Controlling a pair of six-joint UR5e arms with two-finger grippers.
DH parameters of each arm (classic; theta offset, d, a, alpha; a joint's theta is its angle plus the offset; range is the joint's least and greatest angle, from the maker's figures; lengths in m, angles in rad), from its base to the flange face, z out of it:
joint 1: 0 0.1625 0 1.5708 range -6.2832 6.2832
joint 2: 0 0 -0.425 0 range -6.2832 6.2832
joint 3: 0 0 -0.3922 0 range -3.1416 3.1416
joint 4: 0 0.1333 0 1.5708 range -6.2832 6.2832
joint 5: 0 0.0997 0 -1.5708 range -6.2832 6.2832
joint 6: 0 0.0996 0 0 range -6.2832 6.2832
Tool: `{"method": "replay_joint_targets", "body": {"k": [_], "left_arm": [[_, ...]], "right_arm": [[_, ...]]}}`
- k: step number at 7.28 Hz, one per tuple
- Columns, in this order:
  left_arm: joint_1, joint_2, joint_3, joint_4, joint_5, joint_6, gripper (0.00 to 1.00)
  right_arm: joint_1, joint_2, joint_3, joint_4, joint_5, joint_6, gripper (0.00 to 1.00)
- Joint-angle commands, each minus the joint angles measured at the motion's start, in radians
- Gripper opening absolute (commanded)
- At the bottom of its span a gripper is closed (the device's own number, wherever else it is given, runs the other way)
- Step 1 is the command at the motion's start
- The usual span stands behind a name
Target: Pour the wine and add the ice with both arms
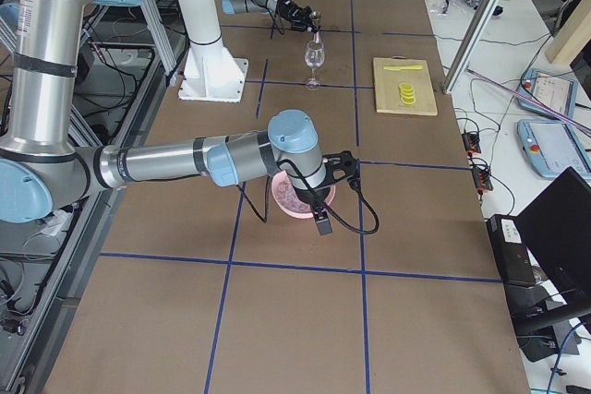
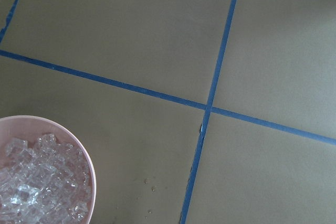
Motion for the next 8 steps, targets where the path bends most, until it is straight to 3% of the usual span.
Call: {"method": "replay_joint_targets", "body": {"k": [1, 4, 6, 7, 8], "left_arm": [[-0.001, -0.039, -0.015, 0.032, -0.05, 0.018, 0.0], [-0.041, -0.053, -0.011, 0.09, -0.06, 0.09, 0.0], [-0.043, -0.057, -0.01, 0.211, -0.046, 0.092, 0.0], [-0.04, -0.059, -0.008, 0.254, -0.025, 0.122, 0.0], [-0.04, -0.079, -0.004, 0.262, 0.036, 0.273, 0.0]], "right_arm": [[0.003, -0.003, -0.003, 0.0, 0.0, 0.0, 1.0], [0.003, -0.005, 0.0, 0.001, 0.0, 0.038, 1.0], [0.003, -0.005, 0.0, 0.001, 0.0, 0.038, 1.0], [0.003, -0.005, -0.001, 0.001, 0.0, 0.038, 1.0], [0.004, -0.006, -0.001, 0.001, 0.0, 0.038, 1.0]]}}
